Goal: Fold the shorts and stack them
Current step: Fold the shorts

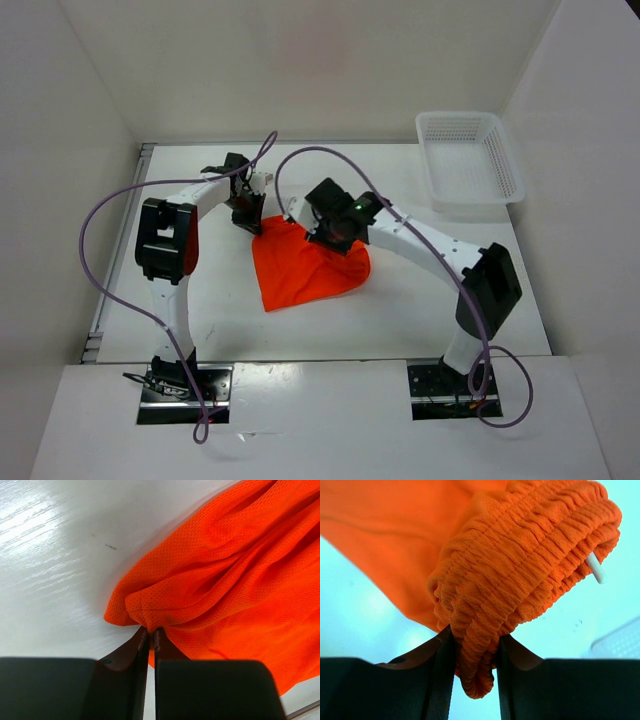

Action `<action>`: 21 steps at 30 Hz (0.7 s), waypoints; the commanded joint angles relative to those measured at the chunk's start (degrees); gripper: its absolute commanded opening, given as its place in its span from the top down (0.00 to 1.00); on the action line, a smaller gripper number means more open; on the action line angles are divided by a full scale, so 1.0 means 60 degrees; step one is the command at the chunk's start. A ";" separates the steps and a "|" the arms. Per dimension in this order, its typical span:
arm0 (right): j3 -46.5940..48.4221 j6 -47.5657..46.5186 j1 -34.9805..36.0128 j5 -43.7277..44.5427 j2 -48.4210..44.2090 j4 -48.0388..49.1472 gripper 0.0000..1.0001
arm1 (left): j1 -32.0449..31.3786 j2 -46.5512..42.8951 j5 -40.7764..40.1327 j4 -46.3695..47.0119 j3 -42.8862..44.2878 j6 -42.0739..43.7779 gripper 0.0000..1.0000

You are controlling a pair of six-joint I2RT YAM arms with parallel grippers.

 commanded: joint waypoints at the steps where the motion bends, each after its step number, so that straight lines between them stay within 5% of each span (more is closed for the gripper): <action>1: 0.1329 -0.0158 0.0757 0.0509 0.0439 -0.0448 1.00 | -0.0109 0.0561 0.0038 -0.0307 -0.0056 0.0049 0.91; 20: 0.2853 0.0324 0.2691 0.0612 0.2535 -0.0626 1.00 | -0.0109 0.0737 0.0038 -0.0483 0.0120 0.0049 0.92; 21: 0.2855 0.0325 0.2692 0.0612 0.2638 -0.0626 0.95 | -0.0109 0.0737 0.0038 -0.0483 0.0207 0.0049 0.92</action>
